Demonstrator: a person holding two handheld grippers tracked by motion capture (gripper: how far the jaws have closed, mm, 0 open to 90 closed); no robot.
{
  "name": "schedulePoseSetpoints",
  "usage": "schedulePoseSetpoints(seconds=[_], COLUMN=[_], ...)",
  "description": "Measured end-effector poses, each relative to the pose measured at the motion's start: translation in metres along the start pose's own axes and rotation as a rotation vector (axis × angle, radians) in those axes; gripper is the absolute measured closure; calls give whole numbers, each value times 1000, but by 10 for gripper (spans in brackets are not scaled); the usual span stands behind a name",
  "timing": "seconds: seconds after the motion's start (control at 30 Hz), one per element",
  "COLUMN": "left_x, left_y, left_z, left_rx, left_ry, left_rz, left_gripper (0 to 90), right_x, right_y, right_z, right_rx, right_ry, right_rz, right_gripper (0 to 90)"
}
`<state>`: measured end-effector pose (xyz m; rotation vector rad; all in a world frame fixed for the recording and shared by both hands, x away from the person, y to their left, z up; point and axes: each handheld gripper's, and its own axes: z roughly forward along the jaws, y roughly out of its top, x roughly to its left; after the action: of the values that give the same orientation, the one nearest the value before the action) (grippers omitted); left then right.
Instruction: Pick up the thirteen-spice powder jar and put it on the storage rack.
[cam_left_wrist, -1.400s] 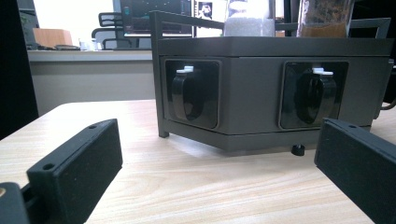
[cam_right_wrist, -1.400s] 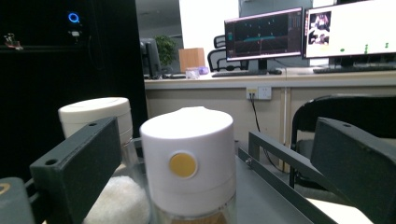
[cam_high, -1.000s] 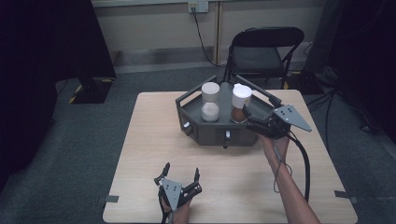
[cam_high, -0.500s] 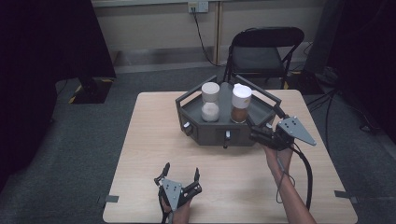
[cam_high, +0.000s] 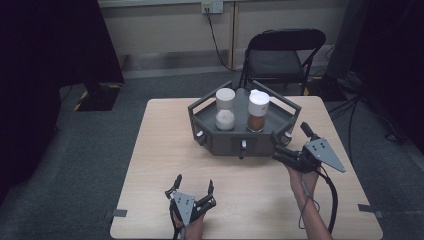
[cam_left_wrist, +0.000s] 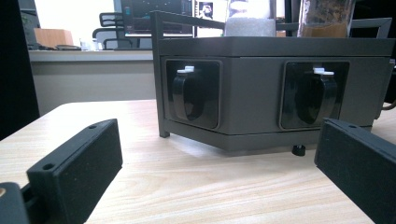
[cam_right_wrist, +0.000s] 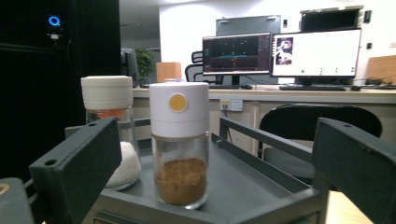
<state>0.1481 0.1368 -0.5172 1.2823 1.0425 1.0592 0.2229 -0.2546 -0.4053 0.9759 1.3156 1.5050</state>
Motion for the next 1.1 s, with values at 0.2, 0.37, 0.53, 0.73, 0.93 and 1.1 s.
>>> schedulePoseSetpoints(seconds=[0.2, 0.37, 0.53, 0.73, 0.93, 1.1], left_x=[0, 0, 0, 0, 0, 0], left_y=[0, 0, 0, 0, 0, 0], left_z=[0, 0, 0, 0, 0, 0], left_rx=[-1, 0, 0, 0, 0, 0], left_ry=[0, 1, 1, 2, 3, 2], left_rz=[0, 0, 0, 0, 0, 0], left_gripper=[2, 2, 2, 2, 2, 2], right_x=[1, 1, 3, 7, 11, 14], right_y=[-10, -15, -23, -33, -44, -54], right_z=[-15, -24, -36, -49, -60, -68], right_rx=[-15, -25, -30, -30, -15, 4], right_ry=[-23, -35, -61, -97, -107, -103], right_rz=[0, 4, 17, 22, 22, 9], right_gripper=[8, 8, 8, 9, 9, 7])
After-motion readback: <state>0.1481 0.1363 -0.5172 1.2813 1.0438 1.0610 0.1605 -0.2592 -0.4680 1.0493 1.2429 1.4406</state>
